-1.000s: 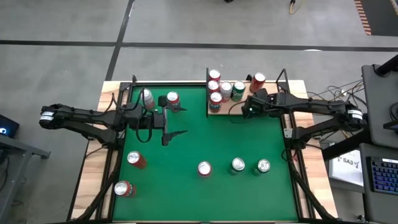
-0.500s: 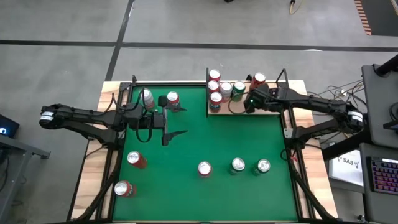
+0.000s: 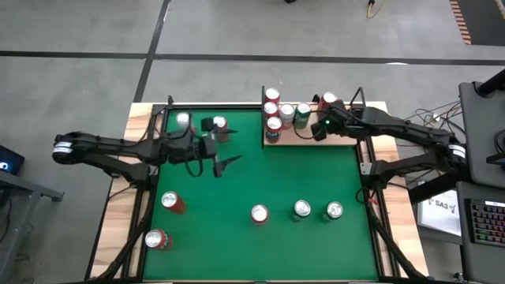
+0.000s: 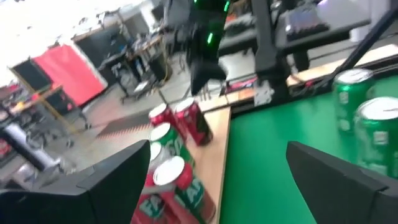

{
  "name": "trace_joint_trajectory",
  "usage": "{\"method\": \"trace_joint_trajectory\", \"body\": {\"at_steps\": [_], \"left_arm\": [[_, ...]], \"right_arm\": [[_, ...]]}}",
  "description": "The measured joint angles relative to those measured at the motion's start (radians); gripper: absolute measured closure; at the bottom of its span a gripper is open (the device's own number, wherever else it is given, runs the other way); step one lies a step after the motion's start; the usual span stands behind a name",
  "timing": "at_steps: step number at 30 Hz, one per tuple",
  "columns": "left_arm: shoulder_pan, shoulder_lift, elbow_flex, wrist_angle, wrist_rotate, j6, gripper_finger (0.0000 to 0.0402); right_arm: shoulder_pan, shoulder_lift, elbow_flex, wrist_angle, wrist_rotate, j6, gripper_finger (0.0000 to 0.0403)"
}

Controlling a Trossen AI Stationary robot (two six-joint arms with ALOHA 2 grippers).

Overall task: Place canned beverage on shelf
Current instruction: Adjust the soda cans on the shelf

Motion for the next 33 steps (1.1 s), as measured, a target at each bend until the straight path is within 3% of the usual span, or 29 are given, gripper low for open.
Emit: {"method": "trace_joint_trajectory", "body": {"at_steps": [5, 10, 16, 24, 28, 33], "left_arm": [[0.09, 0.131, 0.031, 0.018, -0.001, -0.055, 0.0067], [0.197, 0.282, 0.136, -0.019, 0.062, -0.083, 0.0121], [0.28, 0.416, 0.221, -0.05, 0.074, -0.086, 0.0224], [0.346, 0.458, 0.232, -0.044, 0.076, -0.083, 0.0383], [0.374, 0.459, 0.23, -0.042, 0.076, -0.081, 0.0389], [0.41, 0.479, 0.23, -0.016, 0.139, -0.08, 0.0398]], "right_arm": [[0.018, -0.027, 0.044, 0.076, -0.003, -0.118, 0.039], [0.018, -0.03, 0.071, 0.192, -0.002, -0.257, 0.039], [0.018, -0.03, 0.073, 0.304, -0.007, -0.362, 0.039], [0.009, -0.03, 0.073, 0.315, -0.031, -0.382, 0.039], [-0.041, -0.028, 0.071, 0.315, -0.122, -0.39, 0.039], [-0.1, -0.028, 0.069, 0.314, -0.13, -0.409, 0.039]]}}
